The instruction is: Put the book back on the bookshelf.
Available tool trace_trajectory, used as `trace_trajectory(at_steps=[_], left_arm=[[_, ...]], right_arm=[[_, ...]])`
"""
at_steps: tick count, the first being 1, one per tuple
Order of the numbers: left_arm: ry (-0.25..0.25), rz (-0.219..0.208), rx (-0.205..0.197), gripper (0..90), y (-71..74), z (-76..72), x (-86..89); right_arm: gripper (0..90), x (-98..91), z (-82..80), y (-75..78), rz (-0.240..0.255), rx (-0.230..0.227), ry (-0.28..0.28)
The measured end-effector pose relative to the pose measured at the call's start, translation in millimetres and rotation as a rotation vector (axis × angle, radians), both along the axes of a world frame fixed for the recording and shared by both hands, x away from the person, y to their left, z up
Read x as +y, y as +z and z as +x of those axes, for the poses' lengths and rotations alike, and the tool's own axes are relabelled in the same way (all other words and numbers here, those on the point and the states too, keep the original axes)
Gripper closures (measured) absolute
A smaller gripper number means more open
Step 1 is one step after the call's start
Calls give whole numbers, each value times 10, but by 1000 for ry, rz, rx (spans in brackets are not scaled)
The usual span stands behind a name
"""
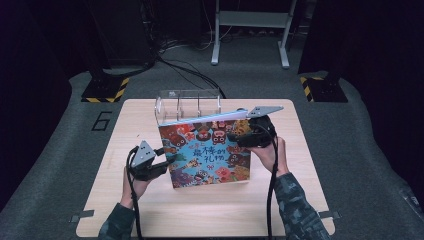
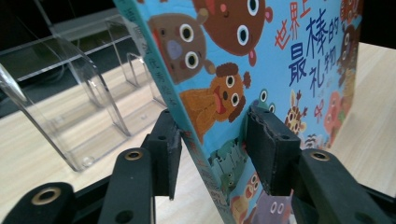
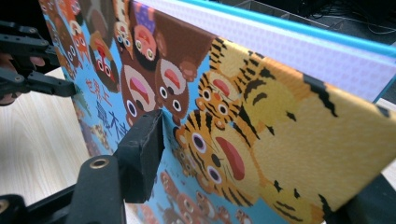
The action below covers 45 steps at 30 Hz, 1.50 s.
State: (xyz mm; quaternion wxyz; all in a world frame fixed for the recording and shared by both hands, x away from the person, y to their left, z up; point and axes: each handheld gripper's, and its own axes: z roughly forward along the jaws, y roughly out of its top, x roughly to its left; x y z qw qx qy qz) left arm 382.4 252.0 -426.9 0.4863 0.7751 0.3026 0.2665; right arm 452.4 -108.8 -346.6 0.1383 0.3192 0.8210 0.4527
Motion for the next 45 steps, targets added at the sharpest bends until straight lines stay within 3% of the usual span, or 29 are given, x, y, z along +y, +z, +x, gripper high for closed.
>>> trace_trajectory(at_steps=[2,9,13,26,32,34,38,42,45], left_arm=[[3,4,5,573,9,-10,2],[19,20,-42,592,26,-35,6],[0,46,-65,599,54,-25,5],[-43,-18,-27,627,61,-43,43],[-66,-67,-8,624,61,-3,83],[-73,-105,-4,620,55,7,92],[-85,-85,-11,612,93,11,86],[-109,-111,-21,588,142,31,91],[-132,-102,-10,546,203,36,80]], right_arm=[[364,12,-4,2,-14,-12,5],[361,45,-36,3,-40,-26,3],[356,35,-20,-12,-40,-31,8],[379,-19,-80,-36,-38,-17,14],[381,-26,-98,-47,-34,-26,16],[381,-30,-104,-54,-30,-35,20],[381,-36,-111,-57,-31,-35,24],[370,-29,-104,-55,-34,-36,23],[359,-20,-96,-53,-42,-39,21]])
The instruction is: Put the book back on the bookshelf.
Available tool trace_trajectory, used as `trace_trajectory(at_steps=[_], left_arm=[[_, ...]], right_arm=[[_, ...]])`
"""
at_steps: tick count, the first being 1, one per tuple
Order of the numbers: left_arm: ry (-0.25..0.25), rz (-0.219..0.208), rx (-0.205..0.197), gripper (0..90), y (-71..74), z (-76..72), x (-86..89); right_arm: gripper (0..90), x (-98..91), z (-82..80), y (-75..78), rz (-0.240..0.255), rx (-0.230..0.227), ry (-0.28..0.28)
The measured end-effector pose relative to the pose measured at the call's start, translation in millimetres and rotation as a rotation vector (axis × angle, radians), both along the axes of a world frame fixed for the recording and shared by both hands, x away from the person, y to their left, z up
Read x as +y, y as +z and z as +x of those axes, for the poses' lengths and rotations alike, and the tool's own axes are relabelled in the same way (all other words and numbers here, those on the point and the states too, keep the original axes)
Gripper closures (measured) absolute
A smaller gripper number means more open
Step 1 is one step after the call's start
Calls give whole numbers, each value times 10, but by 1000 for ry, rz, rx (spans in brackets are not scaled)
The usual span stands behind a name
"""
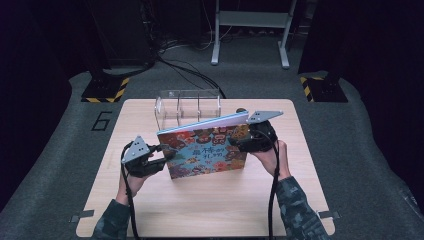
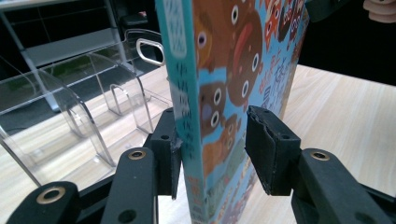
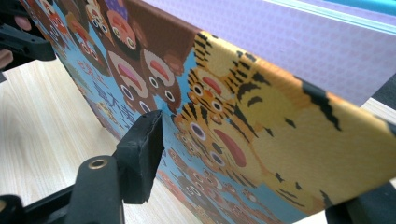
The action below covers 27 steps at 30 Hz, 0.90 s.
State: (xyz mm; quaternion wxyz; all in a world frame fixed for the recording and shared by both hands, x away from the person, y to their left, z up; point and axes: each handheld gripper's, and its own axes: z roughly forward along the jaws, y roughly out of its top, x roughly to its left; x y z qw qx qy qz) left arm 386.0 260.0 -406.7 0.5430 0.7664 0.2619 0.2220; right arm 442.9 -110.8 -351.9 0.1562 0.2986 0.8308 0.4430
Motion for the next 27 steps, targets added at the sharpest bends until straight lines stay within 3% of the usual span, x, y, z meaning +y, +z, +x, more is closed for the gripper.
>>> trace_trajectory(at_steps=[2,3,6,19,24,27], left_arm=[[-2,6,-14,520,20,11,-5],[-13,3,-1,515,38,14,-3],[-29,-34,-4,480,59,28,2],[-37,-9,9,509,130,54,21],[-60,-71,48,495,269,105,52],[-75,-80,51,484,396,134,41]], right_arm=[[350,7,-4,1,-2,10,-7],[346,9,1,0,0,9,-6],[345,14,9,-2,3,11,-6],[335,22,27,-2,0,21,-4],[328,25,40,-6,-4,15,2],[322,34,37,-7,1,25,-4]])
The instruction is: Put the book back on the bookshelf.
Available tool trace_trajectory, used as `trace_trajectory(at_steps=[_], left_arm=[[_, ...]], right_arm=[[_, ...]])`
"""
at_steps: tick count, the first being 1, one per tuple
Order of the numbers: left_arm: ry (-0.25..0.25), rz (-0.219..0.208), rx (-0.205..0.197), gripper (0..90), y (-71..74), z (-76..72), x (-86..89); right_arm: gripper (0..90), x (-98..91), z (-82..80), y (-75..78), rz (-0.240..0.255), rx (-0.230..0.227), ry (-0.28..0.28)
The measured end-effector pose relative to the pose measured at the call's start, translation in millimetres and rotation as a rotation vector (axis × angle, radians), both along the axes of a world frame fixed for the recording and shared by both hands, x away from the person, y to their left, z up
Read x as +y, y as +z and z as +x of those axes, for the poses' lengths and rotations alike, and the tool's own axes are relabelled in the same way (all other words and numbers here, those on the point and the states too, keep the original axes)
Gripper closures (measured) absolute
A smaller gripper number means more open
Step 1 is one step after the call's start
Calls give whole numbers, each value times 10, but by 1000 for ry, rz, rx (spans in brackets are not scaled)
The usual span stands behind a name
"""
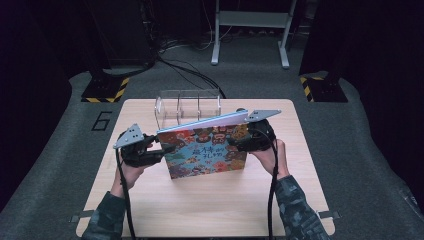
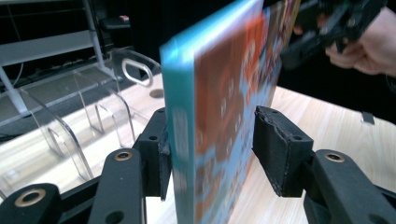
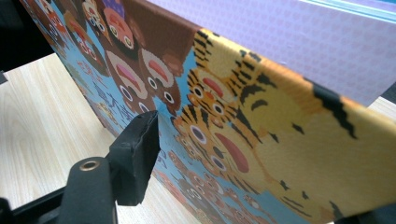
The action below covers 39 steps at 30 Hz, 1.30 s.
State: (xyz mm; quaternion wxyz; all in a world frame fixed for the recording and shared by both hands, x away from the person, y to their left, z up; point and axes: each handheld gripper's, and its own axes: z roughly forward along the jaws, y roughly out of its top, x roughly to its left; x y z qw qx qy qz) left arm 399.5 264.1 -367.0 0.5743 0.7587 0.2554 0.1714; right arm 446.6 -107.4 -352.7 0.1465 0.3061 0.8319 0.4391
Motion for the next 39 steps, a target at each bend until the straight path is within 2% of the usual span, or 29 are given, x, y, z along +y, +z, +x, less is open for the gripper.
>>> trace_trajectory(at_steps=[4,5,8,10,12,16,20,22,25,26,29,31,32,33,35,39], left_arm=[[-8,35,-4,460,120,17,-64],[-16,32,-3,450,128,24,-82],[-36,73,-1,388,162,68,-172],[-26,94,-7,355,177,101,-232],[-34,89,-17,362,188,138,-269],[-45,82,-28,469,191,178,-275],[-128,78,-24,607,193,169,-241],[-142,107,-44,675,208,154,-238],[-156,113,-36,737,222,154,-236],[-173,117,-38,748,229,160,-234],[-198,126,-25,765,248,166,-230],[-193,129,-12,768,258,166,-235],[-190,139,-20,766,264,172,-235],[-189,130,2,767,264,173,-234],[-195,133,3,768,266,192,-223],[-182,119,36,759,266,216,-234]], right_arm=[[317,-1,3,0,3,2,2],[316,-1,2,1,6,5,-2],[310,3,10,0,9,2,-2],[308,5,14,1,13,5,-3],[307,3,16,-1,22,15,-7],[311,-8,11,0,21,11,2],[290,-53,-28,4,17,3,1],[284,-135,-47,2,33,-5,-24],[265,-237,-34,-5,66,-23,-88],[245,-241,-21,-8,67,-20,-114],[216,-197,59,-40,75,3,-125],[219,-162,103,-68,78,10,-114],[233,-143,116,-79,82,10,-109],[249,-129,118,-86,92,7,-99],[245,-99,112,-90,87,-1,-105],[243,-81,118,-89,81,-8,-105]])
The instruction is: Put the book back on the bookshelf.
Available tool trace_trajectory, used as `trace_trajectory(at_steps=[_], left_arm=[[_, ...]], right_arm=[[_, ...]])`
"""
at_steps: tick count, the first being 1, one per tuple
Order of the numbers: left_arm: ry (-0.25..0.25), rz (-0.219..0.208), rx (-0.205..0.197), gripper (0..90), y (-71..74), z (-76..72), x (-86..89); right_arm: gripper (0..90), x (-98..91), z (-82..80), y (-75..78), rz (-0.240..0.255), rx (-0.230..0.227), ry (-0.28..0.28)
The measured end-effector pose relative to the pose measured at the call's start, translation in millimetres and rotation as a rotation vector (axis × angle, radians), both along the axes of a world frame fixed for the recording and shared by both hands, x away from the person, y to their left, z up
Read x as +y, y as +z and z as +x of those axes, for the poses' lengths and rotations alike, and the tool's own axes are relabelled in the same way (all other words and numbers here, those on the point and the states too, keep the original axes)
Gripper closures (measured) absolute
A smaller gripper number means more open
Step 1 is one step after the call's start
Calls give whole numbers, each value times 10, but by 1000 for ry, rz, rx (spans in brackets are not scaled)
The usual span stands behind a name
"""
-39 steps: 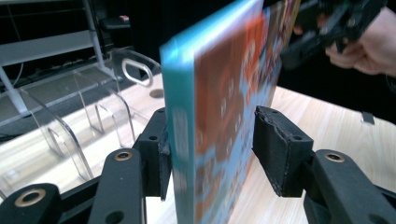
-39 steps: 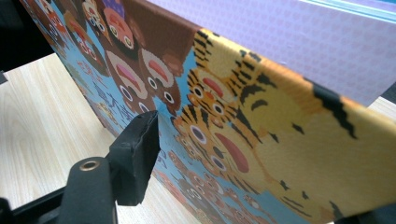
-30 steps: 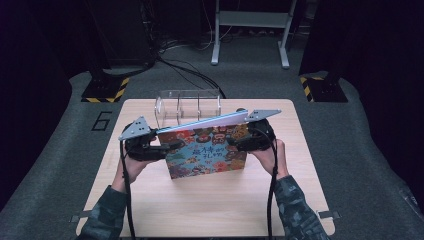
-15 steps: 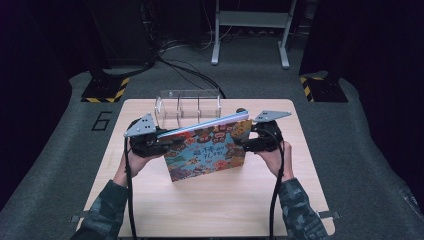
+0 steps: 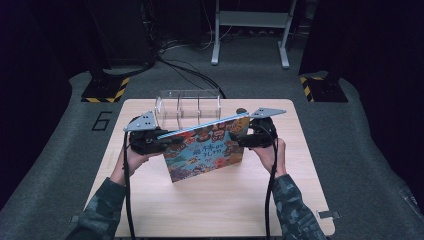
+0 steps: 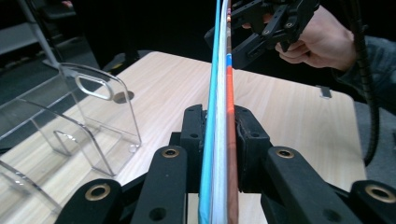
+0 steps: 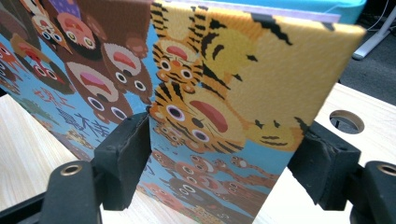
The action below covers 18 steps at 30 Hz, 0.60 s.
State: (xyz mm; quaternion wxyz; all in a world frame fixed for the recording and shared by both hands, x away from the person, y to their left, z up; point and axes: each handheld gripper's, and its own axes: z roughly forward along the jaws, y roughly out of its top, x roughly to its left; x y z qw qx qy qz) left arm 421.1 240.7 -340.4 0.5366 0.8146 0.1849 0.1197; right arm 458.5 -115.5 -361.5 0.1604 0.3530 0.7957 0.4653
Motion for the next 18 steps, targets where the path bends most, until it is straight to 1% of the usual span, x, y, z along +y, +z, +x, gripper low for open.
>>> trace_trajectory(at_steps=[1,2,3,4,5,6,8,10,11,12,13,14,15,16,17,18], left_arm=[[-5,16,-5,756,1,5,-12],[-1,24,-3,755,-1,3,-32],[8,28,-5,750,-3,5,-49],[8,37,3,749,-7,1,-80],[18,41,-3,748,-9,3,-99],[13,37,10,746,-6,9,-107],[20,26,19,745,-18,9,-119],[14,40,7,744,-20,10,-126],[18,40,17,740,-23,7,-140],[10,62,7,737,-16,8,-144],[17,62,6,733,-14,-4,-152],[23,54,8,717,-12,-12,-155],[11,46,1,718,-11,-14,-157],[1,30,7,716,-9,-12,-149],[-5,30,9,711,-9,-8,-152],[-9,46,-1,713,-3,-3,-153]], right_arm=[[246,3,-2,2,-8,-2,0],[241,9,-6,4,-7,-1,-4],[241,10,-2,4,-11,-9,1],[241,12,-4,4,-12,-10,0],[240,12,-5,5,-12,-10,0],[241,10,-8,5,-13,-11,2],[240,-3,-10,7,-13,-10,6],[210,-16,-21,12,5,-7,2],[183,-32,-26,19,2,-13,-5],[170,-61,-38,23,8,-17,-16],[141,-120,-60,16,16,-22,-34],[137,-181,-77,-5,15,-22,-50],[122,-254,-94,-43,10,-15,-73],[103,-331,-103,-98,3,-7,-99],[82,-418,-117,-168,9,4,-123],[67,-504,-130,-248,5,16,-147]])
